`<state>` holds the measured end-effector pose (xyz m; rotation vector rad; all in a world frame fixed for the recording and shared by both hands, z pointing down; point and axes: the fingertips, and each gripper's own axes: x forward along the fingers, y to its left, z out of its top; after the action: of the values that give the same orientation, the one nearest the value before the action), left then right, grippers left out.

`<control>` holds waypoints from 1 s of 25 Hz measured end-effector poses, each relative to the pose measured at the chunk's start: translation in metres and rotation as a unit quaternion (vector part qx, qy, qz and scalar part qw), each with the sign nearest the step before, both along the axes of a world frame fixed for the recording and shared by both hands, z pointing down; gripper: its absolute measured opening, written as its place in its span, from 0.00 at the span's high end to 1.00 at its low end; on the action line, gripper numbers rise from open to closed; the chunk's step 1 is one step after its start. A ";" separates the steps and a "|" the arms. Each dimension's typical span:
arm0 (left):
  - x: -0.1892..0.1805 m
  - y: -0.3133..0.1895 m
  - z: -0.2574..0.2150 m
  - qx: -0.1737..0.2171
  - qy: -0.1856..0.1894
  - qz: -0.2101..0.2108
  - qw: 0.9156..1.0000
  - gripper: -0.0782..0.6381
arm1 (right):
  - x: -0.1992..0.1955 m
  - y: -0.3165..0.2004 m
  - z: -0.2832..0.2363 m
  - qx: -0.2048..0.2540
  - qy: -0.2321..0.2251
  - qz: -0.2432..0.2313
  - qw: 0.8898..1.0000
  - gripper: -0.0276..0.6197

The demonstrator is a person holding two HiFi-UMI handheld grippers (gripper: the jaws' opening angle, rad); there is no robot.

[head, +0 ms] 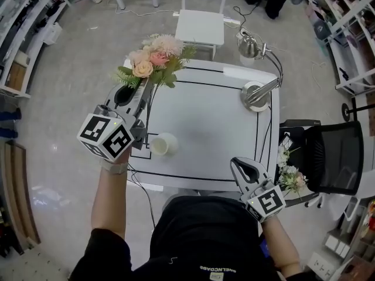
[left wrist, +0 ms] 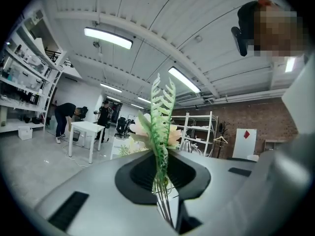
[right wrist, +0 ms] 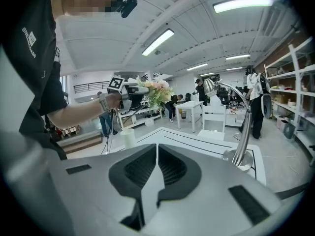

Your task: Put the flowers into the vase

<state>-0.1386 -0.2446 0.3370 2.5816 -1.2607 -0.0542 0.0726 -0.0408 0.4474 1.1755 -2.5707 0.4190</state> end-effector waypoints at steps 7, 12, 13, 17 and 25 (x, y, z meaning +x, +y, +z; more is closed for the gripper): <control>0.006 0.019 -0.011 0.028 0.029 -0.005 0.999 0.83 | 0.000 0.005 -0.002 0.002 -0.001 -0.003 1.000 0.94; 0.008 0.033 0.000 0.051 0.030 -0.013 0.998 0.83 | 0.002 0.007 -0.002 0.006 0.001 -0.002 1.000 0.94; 0.008 0.036 0.001 0.060 0.026 -0.017 0.998 0.83 | 0.004 0.008 -0.001 0.004 0.004 -0.001 1.000 0.94; 0.011 0.044 0.007 0.083 0.015 -0.017 0.996 0.83 | 0.006 0.007 -0.002 0.005 -0.001 -0.004 1.000 0.94; 0.008 0.064 0.024 0.097 0.015 -0.021 0.995 0.83 | 0.005 0.011 0.004 -0.006 -0.005 -0.009 1.000 0.94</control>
<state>-0.1306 -0.1806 0.3613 2.7045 -1.3607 -0.2331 0.0772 -0.0301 0.4515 1.1490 -2.5811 0.4379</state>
